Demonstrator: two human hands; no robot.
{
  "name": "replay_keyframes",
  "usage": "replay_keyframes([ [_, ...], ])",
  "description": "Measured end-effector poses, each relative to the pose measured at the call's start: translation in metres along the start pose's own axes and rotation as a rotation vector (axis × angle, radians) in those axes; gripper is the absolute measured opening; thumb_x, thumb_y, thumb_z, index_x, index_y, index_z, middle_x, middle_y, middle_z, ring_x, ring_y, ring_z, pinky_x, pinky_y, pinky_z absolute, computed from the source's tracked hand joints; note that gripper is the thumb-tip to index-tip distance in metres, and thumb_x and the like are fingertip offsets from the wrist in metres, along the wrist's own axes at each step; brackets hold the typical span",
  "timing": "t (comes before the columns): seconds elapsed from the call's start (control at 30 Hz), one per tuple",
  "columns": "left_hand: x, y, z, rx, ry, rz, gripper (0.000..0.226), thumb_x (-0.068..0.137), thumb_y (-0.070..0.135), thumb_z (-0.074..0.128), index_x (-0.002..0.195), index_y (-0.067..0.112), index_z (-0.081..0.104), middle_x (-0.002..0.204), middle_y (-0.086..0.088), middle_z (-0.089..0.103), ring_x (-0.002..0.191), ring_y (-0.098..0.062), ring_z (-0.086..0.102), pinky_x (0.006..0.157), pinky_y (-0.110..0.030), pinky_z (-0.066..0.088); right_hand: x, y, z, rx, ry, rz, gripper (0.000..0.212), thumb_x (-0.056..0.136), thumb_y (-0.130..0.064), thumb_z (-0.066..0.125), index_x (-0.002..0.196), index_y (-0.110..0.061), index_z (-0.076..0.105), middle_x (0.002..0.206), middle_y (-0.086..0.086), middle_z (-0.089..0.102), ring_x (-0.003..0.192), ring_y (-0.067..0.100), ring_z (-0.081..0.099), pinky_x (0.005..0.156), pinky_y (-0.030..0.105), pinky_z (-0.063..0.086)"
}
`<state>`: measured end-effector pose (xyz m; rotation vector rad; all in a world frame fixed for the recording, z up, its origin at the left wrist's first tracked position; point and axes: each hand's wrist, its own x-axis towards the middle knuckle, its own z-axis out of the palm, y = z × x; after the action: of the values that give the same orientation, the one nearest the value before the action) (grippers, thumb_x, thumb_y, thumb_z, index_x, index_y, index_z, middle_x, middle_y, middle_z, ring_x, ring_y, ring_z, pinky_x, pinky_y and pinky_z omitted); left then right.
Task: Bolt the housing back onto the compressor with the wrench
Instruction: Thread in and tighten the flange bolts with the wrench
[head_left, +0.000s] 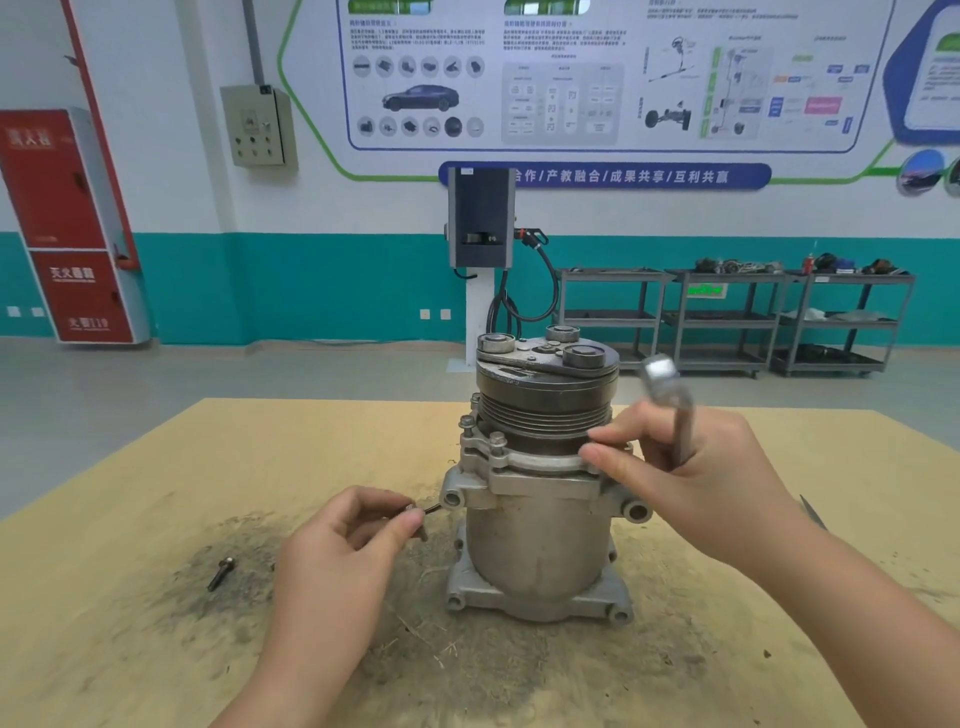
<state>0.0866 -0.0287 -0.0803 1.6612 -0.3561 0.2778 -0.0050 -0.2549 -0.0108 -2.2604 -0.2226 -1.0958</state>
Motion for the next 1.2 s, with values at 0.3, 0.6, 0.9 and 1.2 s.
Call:
replay_keyframes([
  [0.3, -0.029, 0.039, 0.01, -0.428, -0.029, 0.025, 0.014, 0.061, 0.022, 0.075, 0.073, 0.027, 0.08, 0.075, -0.003, 0.076, 0.067, -0.005, 0.07, 0.062, -0.011, 0.052, -0.004, -0.024, -0.003, -0.013, 0.161, 0.013, 0.023, 0.082, -0.039, 0.062, 0.065, -0.028, 0.072, 0.062, -0.008, 0.052, 0.058, 0.007, 0.051, 0.054, 0.014, 0.038],
  [0.6, -0.04, 0.048, 0.024, -0.85, -0.192, -0.25, 0.014, 0.052, -0.003, 0.078, 0.061, 0.008, 0.075, 0.073, -0.018, 0.072, 0.066, -0.023, 0.072, 0.059, -0.026, 0.058, -0.028, -0.08, 0.029, 0.205, -0.204, 0.283, 0.029, 0.072, -0.033, 0.082, 0.068, -0.058, 0.069, 0.064, -0.036, 0.062, 0.065, -0.018, 0.057, 0.06, 0.002, 0.039],
  [0.9, -0.029, 0.045, 0.01, -1.027, -0.359, -0.312, 0.004, 0.078, 0.005, 0.075, 0.081, 0.006, 0.077, 0.096, -0.026, 0.073, 0.088, -0.034, 0.075, 0.069, -0.033, 0.061, -0.02, -0.067, 0.022, 0.09, -0.105, 0.219, 0.021, 0.077, -0.023, 0.075, 0.079, -0.043, 0.069, 0.073, -0.024, 0.067, 0.07, -0.004, 0.061, 0.06, 0.011, 0.045],
  [1.2, 0.061, -0.059, -0.044, 0.902, -0.162, -0.035, 0.045, 0.098, -0.002, 0.045, 0.138, 0.014, 0.058, 0.144, -0.008, 0.055, 0.137, -0.025, 0.047, 0.106, -0.026, 0.034, 0.015, -0.005, -0.019, 0.053, 0.214, 0.343, 0.013, 0.078, -0.027, 0.079, 0.084, -0.03, 0.069, 0.077, -0.026, 0.069, 0.073, -0.01, 0.063, 0.061, 0.008, 0.044],
])
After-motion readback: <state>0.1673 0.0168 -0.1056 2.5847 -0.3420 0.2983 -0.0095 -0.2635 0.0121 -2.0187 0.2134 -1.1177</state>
